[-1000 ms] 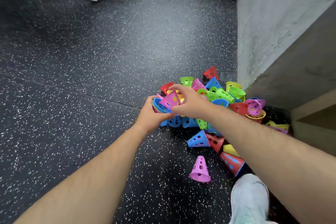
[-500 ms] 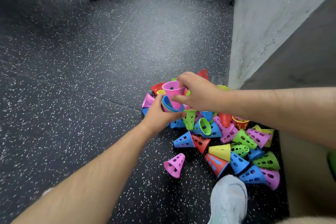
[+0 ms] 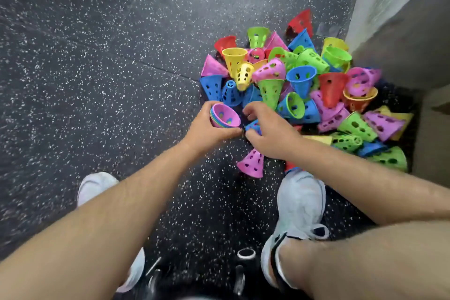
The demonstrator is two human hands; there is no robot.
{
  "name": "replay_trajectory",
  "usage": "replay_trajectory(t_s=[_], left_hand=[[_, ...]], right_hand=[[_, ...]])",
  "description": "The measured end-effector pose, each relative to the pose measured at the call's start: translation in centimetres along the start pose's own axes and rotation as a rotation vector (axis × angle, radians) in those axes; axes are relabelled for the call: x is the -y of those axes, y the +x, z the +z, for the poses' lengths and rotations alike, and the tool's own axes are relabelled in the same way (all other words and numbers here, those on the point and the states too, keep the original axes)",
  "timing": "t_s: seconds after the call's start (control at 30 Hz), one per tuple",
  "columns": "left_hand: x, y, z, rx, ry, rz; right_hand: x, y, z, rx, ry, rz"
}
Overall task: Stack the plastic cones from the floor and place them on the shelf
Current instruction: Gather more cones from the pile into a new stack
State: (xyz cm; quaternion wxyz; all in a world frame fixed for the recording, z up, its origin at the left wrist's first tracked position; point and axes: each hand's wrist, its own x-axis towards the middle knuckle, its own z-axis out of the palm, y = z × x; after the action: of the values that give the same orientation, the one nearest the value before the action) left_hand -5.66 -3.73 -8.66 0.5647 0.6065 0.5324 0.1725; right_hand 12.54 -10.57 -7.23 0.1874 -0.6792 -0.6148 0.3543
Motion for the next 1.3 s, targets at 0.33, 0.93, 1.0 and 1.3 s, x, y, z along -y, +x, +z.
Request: replay_trajectory(t_s=[0.33, 0.93, 1.0, 1.3], left_hand=[[5.0, -3.6, 0.8, 0.084, 0.113, -0.114], [5.2, -2.5, 1.5, 0.153, 0.09, -0.117], [5.0, -2.3, 1.5, 0.157, 0.084, -0.105], [3.4, -2.0, 3.0, 0.209, 0.063, -0.017]], right_hand=[[-3.4, -5.3, 5.6, 0.413, -0.647, -0.391], [-4.4, -3.8, 2.7, 0.047, -0.32, -0.056], [-2.9, -3.6, 1.6, -0.141, 0.009, 0.065], [-2.2, -1.9, 1.5, -0.213, 0.352, 0.205]])
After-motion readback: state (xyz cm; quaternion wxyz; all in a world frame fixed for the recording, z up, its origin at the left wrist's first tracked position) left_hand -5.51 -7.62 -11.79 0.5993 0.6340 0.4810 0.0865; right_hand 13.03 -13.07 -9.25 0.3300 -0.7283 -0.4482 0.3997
